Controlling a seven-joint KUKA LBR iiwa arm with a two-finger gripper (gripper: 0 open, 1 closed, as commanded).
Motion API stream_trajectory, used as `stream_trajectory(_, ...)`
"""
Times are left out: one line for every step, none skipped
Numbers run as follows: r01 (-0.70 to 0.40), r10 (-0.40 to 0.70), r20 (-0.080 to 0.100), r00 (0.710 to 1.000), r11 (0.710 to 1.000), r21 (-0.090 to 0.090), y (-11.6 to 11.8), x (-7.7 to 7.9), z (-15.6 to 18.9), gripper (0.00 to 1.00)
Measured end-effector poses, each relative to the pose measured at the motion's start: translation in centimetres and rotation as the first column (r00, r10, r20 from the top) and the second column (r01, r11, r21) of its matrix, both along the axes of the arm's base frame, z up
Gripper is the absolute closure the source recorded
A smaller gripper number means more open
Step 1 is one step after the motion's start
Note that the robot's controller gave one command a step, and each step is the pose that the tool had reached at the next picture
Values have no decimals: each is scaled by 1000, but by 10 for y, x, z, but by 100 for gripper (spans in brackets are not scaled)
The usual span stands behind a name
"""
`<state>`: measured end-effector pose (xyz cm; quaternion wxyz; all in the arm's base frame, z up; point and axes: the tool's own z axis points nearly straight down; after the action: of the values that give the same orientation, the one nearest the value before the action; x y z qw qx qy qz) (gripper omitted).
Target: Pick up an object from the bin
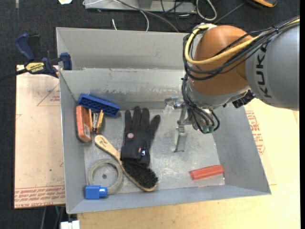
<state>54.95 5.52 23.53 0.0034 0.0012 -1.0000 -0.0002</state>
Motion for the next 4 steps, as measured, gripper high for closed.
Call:
stream_trajectory(2, -2, 8, 1000, 1000, 1, 0, 2, 4, 0)
stream_trajectory(18, -18, 10, 1000, 1000, 2, 59, 0, -60, 0)
stream_trajectory(-20, 20, 16, 1000, 1000, 0, 74, -55, -93, 0)
stream_trajectory(-177, 177, 16, 984, 984, 3, 92, -11, -155, 0)
